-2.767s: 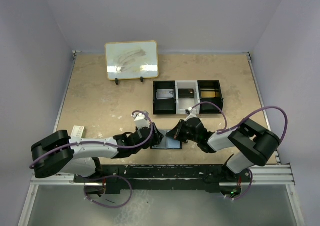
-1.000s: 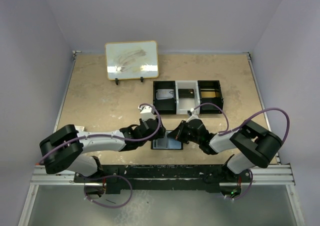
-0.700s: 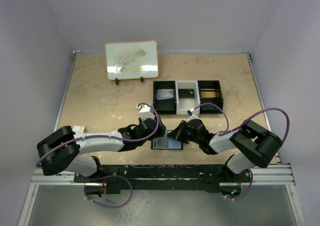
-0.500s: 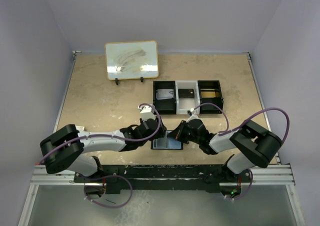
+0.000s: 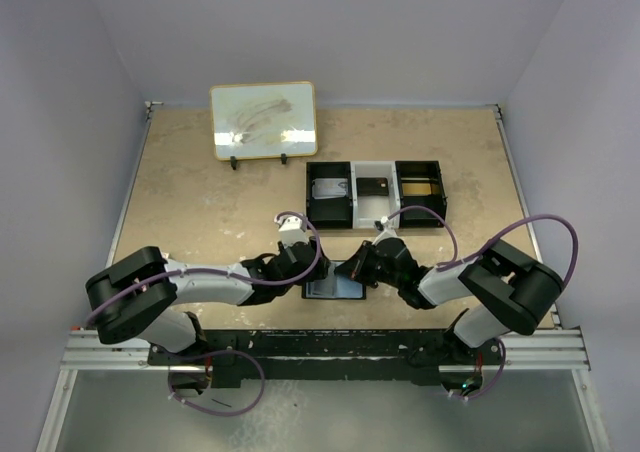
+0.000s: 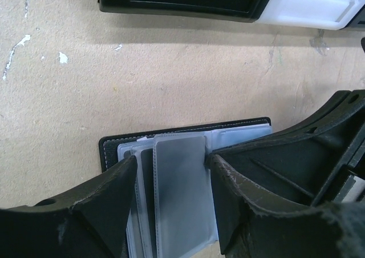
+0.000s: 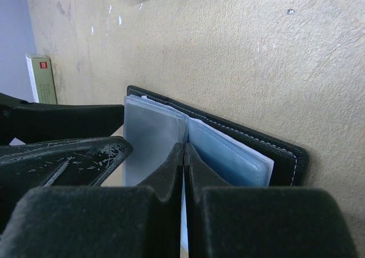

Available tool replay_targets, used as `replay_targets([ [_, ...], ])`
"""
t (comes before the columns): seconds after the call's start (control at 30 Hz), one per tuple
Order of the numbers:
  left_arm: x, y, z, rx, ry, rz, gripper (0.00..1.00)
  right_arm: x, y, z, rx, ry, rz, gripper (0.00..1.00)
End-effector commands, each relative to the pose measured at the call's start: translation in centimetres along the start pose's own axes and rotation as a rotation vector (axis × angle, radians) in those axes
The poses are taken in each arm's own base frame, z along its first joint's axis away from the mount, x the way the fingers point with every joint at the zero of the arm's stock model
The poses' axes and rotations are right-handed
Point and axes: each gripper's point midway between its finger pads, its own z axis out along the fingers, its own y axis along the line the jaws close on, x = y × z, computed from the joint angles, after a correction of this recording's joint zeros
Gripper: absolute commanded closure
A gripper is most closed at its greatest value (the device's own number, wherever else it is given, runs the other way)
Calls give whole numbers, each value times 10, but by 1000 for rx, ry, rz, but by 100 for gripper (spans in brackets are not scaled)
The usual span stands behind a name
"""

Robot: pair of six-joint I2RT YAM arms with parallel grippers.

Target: Take the credit cards out of the card holder

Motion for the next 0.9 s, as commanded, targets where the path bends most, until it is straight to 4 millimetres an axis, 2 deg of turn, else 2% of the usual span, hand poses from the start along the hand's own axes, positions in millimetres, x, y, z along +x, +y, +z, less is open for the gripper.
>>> replay_targets([
  [0.0,9,-21,1,104,54,-15,48,39,-91,-20,319,123,-36,100],
  [0.27,13,-53,-4,235,110,-18,51,39,-91,-21,318,123,-34,100],
  [0.47,8,-75,-12,314,126,-34,51,31,-77,-17,283,107,-41,100],
  [0.53,7,-71,-11,290,123,-32,52,31,-82,-19,309,106,-35,100],
  [0.67,10,-50,-8,204,116,-30,52,37,-99,-26,362,99,6,100],
  [0.87,19,-44,-6,194,141,-37,52,46,-101,-25,313,109,26,100],
])
